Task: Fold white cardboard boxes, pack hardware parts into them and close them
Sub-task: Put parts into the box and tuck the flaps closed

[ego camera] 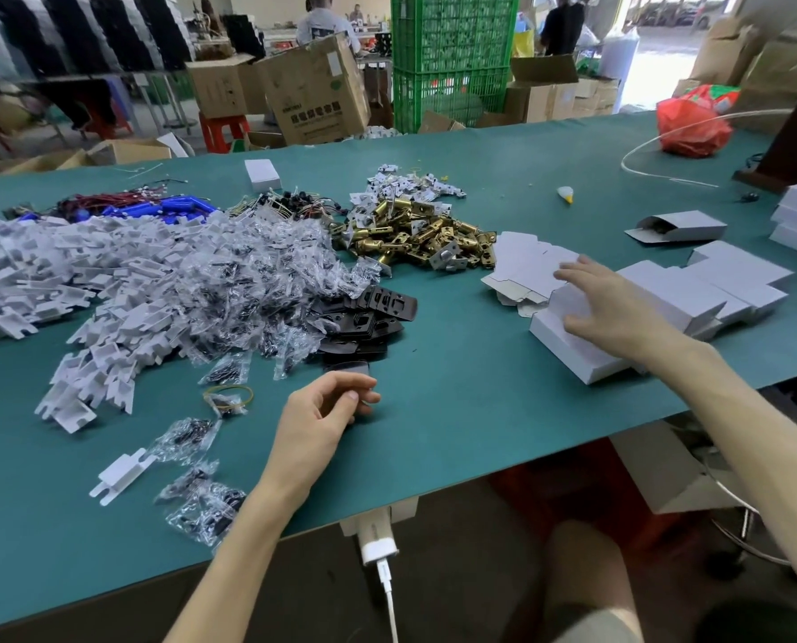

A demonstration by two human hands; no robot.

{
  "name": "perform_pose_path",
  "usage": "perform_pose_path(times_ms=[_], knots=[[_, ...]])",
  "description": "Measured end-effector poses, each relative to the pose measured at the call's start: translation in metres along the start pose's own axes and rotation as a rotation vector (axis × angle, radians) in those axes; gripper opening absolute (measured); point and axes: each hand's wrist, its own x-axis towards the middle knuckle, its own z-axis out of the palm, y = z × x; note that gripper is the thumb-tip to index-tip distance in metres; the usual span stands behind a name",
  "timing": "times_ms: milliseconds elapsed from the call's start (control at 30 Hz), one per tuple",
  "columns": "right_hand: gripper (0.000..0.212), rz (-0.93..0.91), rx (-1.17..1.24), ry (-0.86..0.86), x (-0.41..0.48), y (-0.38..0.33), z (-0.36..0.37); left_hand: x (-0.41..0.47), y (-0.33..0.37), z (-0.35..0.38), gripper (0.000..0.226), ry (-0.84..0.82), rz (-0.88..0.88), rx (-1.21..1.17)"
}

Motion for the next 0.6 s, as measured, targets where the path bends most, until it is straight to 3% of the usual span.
perform_pose_path(times_ms=[100, 233, 433, 600], knots=[[0.056, -0.056, 0.182, 0.005, -0.001, -0.023, 0.020, 0.000, 0.001, 0.000, 0.026, 0.000, 0.001, 0.009], [0.050, 0.047, 0.332, 0.005, 0.003, -0.027, 0.038, -0.002, 0.002, -0.001, 0.025, 0.002, 0.005, 0.012], [0.044, 0.155, 0.403, 0.097, 0.003, -0.004, 0.032, -0.001, 0.001, -0.002, 0.025, 0.000, -0.002, 0.001], [0.037, 0.147, 0.474, 0.044, 0.000, 0.015, 0.019, -0.001, 0.001, -0.002, 0.026, -0.004, -0.004, -0.008]])
